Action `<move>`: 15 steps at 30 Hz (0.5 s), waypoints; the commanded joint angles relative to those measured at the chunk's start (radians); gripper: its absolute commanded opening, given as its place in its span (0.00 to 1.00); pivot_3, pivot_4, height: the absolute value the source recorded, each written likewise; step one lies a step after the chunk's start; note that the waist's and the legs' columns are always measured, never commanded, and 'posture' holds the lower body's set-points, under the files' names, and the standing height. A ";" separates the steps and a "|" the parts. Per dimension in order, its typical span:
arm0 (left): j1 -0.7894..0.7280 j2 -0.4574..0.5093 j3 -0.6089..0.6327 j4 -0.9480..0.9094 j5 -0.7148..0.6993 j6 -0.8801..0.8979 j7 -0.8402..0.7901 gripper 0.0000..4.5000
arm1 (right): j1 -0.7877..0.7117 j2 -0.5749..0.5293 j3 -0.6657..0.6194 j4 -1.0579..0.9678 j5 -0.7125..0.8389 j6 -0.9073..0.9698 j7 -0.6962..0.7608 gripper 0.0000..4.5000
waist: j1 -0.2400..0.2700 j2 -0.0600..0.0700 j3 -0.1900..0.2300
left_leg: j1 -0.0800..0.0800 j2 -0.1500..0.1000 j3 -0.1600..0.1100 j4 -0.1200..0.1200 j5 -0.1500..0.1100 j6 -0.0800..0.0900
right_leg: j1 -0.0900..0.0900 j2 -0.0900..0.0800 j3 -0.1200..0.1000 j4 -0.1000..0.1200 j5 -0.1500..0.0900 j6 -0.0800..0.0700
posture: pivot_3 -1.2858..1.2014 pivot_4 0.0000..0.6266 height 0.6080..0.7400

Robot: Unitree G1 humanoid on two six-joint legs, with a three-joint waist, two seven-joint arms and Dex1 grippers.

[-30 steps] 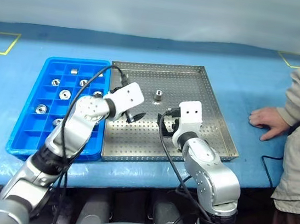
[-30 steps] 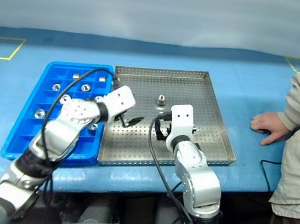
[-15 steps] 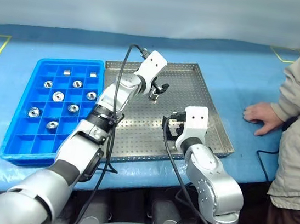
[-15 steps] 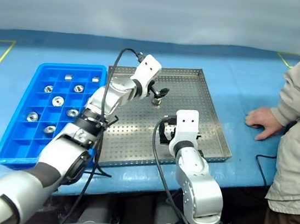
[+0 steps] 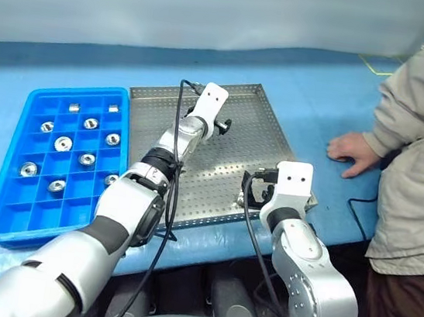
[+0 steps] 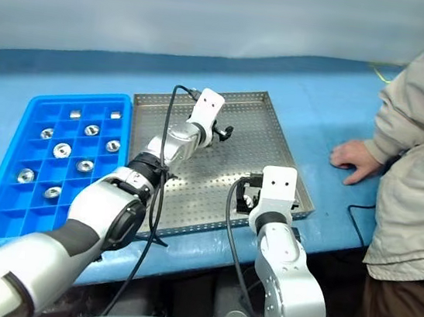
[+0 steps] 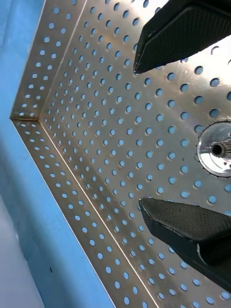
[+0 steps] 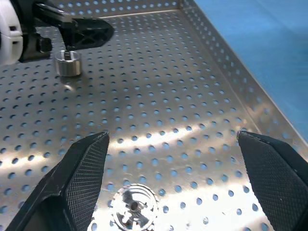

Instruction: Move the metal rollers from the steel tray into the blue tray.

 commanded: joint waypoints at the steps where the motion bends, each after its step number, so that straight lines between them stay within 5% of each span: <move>1: -0.038 -0.013 0.041 0.029 -0.021 -0.022 0.060 1.00 | 0.020 0.022 0.000 -0.060 -0.011 -0.005 -0.019 1.00 | -0.027 0.000 0.000 | 0.000 0.000 0.000 0.000 0.000 0.000 | 0.000 0.000 0.000 0.000 0.000 0.000 | 0.36 0.24 1.00; 15: -0.023 0.006 0.077 0.027 -0.013 -0.074 0.189 1.00 | 0.040 0.025 0.001 -0.073 -0.019 -0.002 -0.034 1.00 | -0.140 -0.001 0.001 | 0.001 0.000 0.000 0.000 0.000 0.000 | 0.001 0.000 0.000 0.000 0.000 0.002 | 0.36 0.24 1.00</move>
